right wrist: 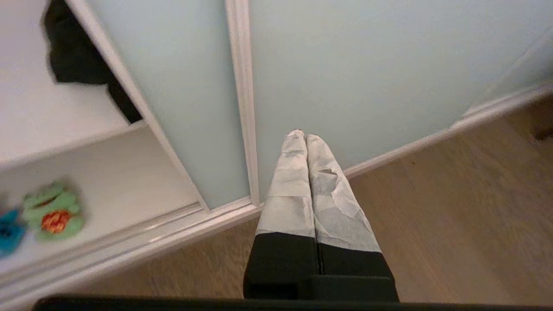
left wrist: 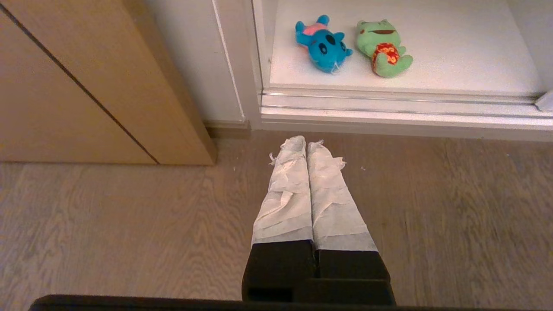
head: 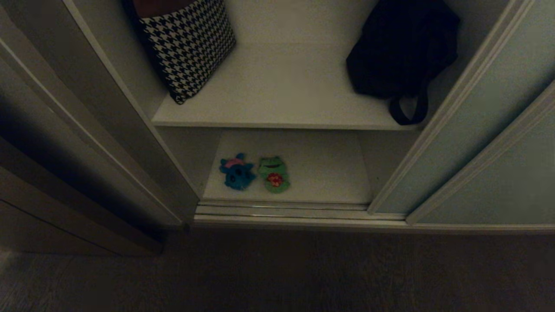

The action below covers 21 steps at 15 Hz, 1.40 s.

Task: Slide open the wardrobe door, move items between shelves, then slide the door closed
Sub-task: Close the door

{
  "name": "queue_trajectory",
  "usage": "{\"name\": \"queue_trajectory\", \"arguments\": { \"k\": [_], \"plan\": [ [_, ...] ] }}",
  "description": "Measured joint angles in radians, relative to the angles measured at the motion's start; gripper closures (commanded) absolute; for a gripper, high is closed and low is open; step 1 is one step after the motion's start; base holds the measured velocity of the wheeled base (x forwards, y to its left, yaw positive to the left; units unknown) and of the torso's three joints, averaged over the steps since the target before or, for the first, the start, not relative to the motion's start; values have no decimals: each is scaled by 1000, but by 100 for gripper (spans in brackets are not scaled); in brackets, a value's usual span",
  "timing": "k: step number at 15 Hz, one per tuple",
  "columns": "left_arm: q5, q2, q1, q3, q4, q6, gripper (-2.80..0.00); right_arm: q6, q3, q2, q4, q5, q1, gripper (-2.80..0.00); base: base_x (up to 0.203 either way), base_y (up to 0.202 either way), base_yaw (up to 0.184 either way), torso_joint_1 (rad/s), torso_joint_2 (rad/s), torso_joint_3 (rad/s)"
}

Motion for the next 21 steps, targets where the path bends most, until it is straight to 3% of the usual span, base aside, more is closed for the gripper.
{"name": "queue_trajectory", "arguments": {
  "k": [2,5,9,11,16,21],
  "plan": [
    [0,0,0,0,0,0,0,9,-34,47,-3,91,-95,0,0,0,0,0,0,0],
    [0,0,0,0,0,0,0,7,-59,115,-35,319,-312,0,0,0,0,0,0,0],
    [0,0,0,0,0,0,0,-4,-46,205,-136,747,-608,0,0,0,0,0,0,0],
    [0,0,0,0,0,0,0,-3,-20,243,-166,915,-670,0,0,0,0,0,0,0],
    [0,0,0,0,0,0,0,6,59,323,-340,1073,-688,0,0,0,0,0,0,0],
    [0,0,0,0,1,0,0,2,65,402,-390,1080,-693,0,0,0,0,0,0,0]
  ]
}}
